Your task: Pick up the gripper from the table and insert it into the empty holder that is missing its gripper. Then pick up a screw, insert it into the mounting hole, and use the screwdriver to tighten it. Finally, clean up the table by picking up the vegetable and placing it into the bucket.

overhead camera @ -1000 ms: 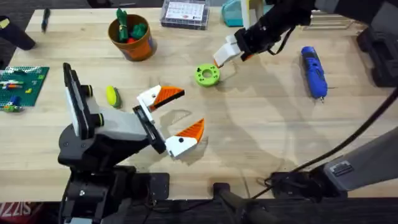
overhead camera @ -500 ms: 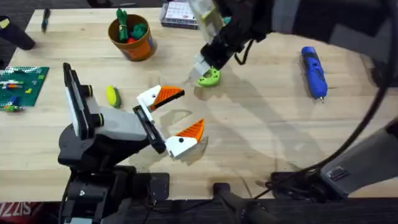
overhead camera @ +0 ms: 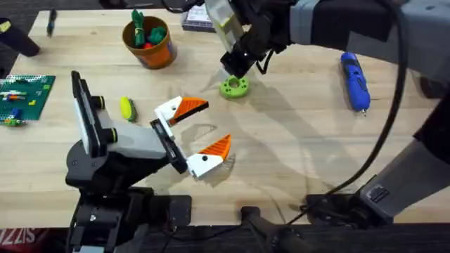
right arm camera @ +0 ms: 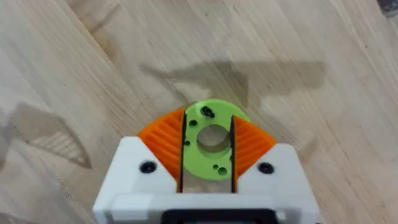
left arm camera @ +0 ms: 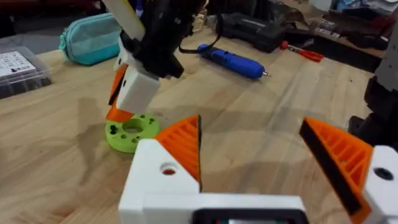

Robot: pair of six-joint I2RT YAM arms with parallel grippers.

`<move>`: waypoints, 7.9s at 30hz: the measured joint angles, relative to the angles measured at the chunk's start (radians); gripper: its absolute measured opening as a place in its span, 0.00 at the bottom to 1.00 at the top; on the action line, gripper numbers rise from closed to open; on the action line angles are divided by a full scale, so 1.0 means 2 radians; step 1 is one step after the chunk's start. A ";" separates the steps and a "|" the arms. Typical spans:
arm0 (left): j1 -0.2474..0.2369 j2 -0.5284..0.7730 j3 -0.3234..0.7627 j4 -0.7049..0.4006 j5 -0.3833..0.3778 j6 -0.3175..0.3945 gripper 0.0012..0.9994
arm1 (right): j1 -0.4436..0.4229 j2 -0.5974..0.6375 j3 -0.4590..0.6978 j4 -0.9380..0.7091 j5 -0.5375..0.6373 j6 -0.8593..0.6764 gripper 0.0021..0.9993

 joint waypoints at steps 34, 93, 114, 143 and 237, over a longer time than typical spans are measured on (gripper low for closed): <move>0.000 0.000 0.000 0.000 0.000 0.000 0.99 | 0.005 0.043 0.000 0.027 0.000 -0.002 0.18; 0.000 0.000 0.000 0.000 0.000 0.000 0.99 | 0.041 -0.106 0.080 -0.131 0.000 0.003 0.00; 0.000 0.000 0.000 0.000 -0.001 0.000 0.99 | 0.192 -0.105 0.164 -0.194 0.000 0.029 0.00; 0.000 0.000 0.000 0.000 -0.001 0.000 0.99 | 0.233 -0.101 0.165 -0.208 0.000 0.029 0.00; 0.000 0.000 0.000 -0.001 -0.001 -0.005 0.99 | 0.233 -0.047 0.170 -0.212 0.035 0.031 0.00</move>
